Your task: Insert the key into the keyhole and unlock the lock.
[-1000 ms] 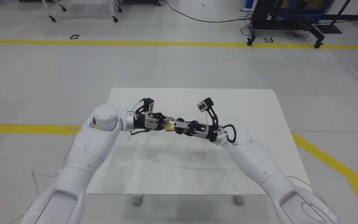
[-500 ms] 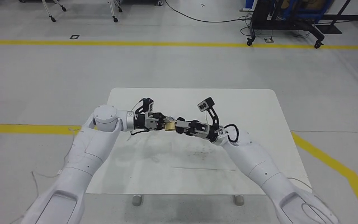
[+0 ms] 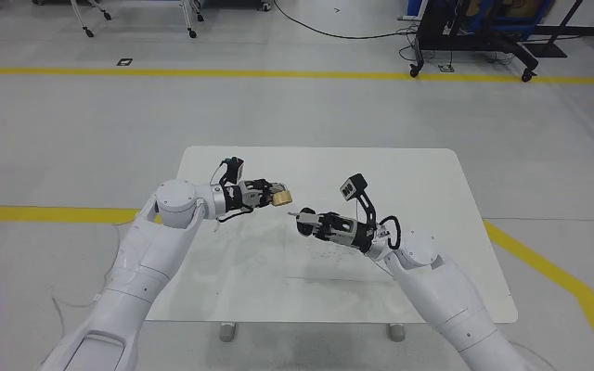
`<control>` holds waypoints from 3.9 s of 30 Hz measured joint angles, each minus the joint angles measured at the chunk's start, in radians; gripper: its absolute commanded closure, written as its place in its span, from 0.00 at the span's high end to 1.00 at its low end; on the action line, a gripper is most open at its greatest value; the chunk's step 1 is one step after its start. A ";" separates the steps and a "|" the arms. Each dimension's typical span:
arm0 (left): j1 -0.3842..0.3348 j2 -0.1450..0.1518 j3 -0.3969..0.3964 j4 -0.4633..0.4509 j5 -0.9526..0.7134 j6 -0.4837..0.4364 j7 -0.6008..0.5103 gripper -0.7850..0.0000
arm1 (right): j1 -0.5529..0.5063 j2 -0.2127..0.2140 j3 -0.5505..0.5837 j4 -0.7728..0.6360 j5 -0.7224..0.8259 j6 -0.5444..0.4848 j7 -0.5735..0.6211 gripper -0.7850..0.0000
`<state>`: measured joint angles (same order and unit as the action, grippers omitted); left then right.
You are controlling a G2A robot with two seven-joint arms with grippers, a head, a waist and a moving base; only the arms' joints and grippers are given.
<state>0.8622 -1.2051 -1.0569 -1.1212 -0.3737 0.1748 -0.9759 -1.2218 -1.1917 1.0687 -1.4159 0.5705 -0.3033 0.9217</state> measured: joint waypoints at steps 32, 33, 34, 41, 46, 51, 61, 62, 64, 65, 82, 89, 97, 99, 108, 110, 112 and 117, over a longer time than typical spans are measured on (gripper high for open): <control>0.104 0.002 -0.023 -0.149 0.007 0.020 0.199 0.00 | -0.092 -0.063 -0.130 -0.067 -0.276 0.009 -0.701 0.00; 0.104 0.002 -0.024 -0.149 0.006 0.021 0.201 0.00 | -0.089 -0.067 -0.136 -0.061 -0.280 0.010 -0.717 0.00; 0.105 0.002 -0.024 -0.149 0.006 0.022 0.203 0.00 | -0.086 -0.069 -0.139 -0.057 -0.281 0.010 -0.726 0.00; 0.116 0.002 -0.042 -0.155 0.005 0.021 0.255 0.00 | -0.079 -0.086 -0.165 -0.049 -0.350 0.007 -0.797 0.00; 0.132 0.004 -0.054 -0.176 0.013 0.019 0.284 0.00 | -0.089 -0.094 -0.174 -0.059 -0.376 -0.004 -0.821 0.00; 0.138 0.005 -0.055 -0.186 0.015 0.019 0.273 0.00 | -0.082 -0.102 -0.179 -0.045 -0.376 0.004 -0.817 0.00; 0.137 0.004 -0.051 -0.190 0.027 0.023 0.266 0.00 | -0.076 -0.117 -0.175 -0.028 -0.396 0.002 -0.853 0.00; 0.137 0.004 -0.051 -0.191 0.027 0.023 0.264 0.00 | -0.077 -0.118 -0.174 -0.029 -0.401 0.002 -0.856 0.00; 0.137 0.004 -0.051 -0.191 0.027 0.024 0.263 0.00 | -0.078 -0.120 -0.173 -0.032 -0.415 0.008 -0.866 0.00; 0.138 0.004 -0.051 -0.192 0.027 0.024 0.263 0.00 | -0.079 -0.122 -0.173 -0.034 -0.422 0.012 -0.870 0.00; 0.148 -0.002 -0.069 -0.183 -0.038 0.016 0.286 0.00 | -0.108 -0.142 -0.155 -0.051 -0.492 0.002 -0.976 0.00; 0.126 -0.002 -0.047 -0.166 -0.012 0.064 0.235 0.00 | -0.127 -0.140 -0.155 -0.097 -0.762 0.102 -1.086 0.00; 0.107 -0.007 -0.024 -0.150 0.008 0.076 0.228 0.00 | -0.138 -0.148 -0.163 -0.115 -0.845 0.170 -1.093 0.00; 0.105 -0.007 -0.025 -0.146 0.004 0.075 0.228 0.00 | -0.136 -0.150 -0.167 -0.113 -0.861 0.185 -1.080 0.00; 0.103 -0.008 -0.027 -0.141 0.007 0.067 0.234 0.00 | -0.144 -0.159 -0.188 -0.122 -0.907 0.237 -1.034 0.00; 0.103 -0.008 -0.028 -0.143 0.009 0.064 0.237 0.00 | -0.153 -0.159 -0.178 -0.134 -0.876 0.222 -1.019 0.00; 0.105 -0.008 -0.032 -0.146 0.009 0.057 0.242 0.00 | -0.165 -0.157 -0.155 -0.147 -0.801 0.178 -0.975 0.00; 0.114 -0.006 -0.046 -0.152 -0.001 0.038 0.244 0.00 | -0.175 -0.147 -0.098 -0.142 -0.622 0.094 -0.804 0.00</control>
<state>0.9761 -1.2109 -1.1031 -1.2736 -0.3746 0.2130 -0.7316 -1.3970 -1.3392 0.9709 -1.5576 -0.0514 -0.2089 0.1179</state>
